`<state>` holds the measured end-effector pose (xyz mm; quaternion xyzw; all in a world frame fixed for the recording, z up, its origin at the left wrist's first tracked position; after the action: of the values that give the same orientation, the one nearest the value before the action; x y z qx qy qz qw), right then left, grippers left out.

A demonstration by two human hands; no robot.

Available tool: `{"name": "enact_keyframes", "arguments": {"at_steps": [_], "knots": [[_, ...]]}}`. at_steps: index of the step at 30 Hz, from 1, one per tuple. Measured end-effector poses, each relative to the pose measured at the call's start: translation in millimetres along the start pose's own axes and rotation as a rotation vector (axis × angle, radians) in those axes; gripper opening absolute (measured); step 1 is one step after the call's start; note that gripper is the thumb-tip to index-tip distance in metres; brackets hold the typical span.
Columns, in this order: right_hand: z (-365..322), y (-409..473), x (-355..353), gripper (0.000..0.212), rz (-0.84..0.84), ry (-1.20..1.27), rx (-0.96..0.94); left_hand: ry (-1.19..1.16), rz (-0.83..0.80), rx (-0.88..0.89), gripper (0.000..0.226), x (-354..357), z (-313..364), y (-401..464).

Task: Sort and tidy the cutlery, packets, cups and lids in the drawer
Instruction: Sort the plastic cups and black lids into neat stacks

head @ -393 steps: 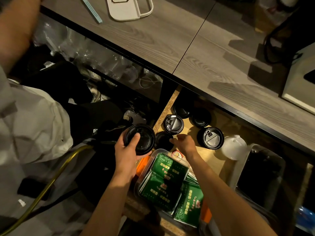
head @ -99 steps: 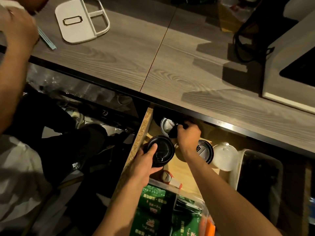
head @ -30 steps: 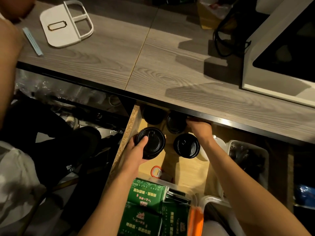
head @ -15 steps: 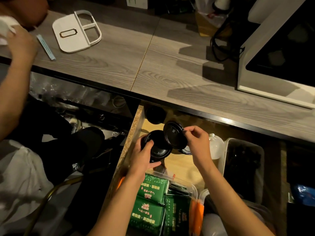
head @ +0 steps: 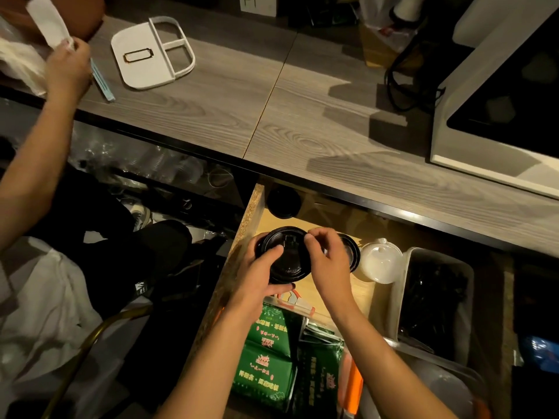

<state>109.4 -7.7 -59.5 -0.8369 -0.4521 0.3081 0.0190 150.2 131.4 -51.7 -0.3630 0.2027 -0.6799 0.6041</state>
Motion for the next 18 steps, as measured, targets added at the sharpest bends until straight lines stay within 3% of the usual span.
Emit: {"name": "enact_keyframes", "arguments": {"at_steps": [2,4,7,10,12,15,18], "knots": [[-0.2,-1.9,16.2,0.03,-0.181,0.147,0.105,-0.048,-0.01,-0.022,0.025,-4.7,2.8,-0.4],[-8.8,-5.7,27.2,0.035,-0.281,0.206,0.068,-0.07,-0.013,-0.055,0.025,-13.2,5.2,0.7],[-14.8,-5.9,40.5,0.038,-0.314,0.239,0.005,-0.04,-0.001,-0.067,0.028,-25.3,14.1,2.0],[-8.9,4.0,56.2,0.042,-0.369,0.344,0.135,-0.028,0.061,-0.027,0.028,-38.8,27.9,4.3],[2.2,19.3,60.4,0.04,-0.278,0.459,0.304,-0.078,0.104,0.003,0.027,-49.8,37.7,6.0],[23.8,49.5,62.1,0.029,-0.091,0.382,0.341,-0.153,0.151,0.031,0.046,-66.4,47.1,11.6],[36.0,77.5,71.2,0.048,-0.058,0.184,0.302,-0.163,0.139,-0.001,0.05,-66.9,47.1,18.4]]}}
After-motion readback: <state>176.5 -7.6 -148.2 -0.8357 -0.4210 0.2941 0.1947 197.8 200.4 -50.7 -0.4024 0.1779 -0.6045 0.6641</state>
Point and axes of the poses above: each hand's wrist, its own y-axis towards the middle knuckle, its own x-axis out of the palm, z = x × y, the point moved 5 cm from there along y, towards the middle knuckle, and after that the axes turned 12 degrees about -y, right-handed, at the moved point
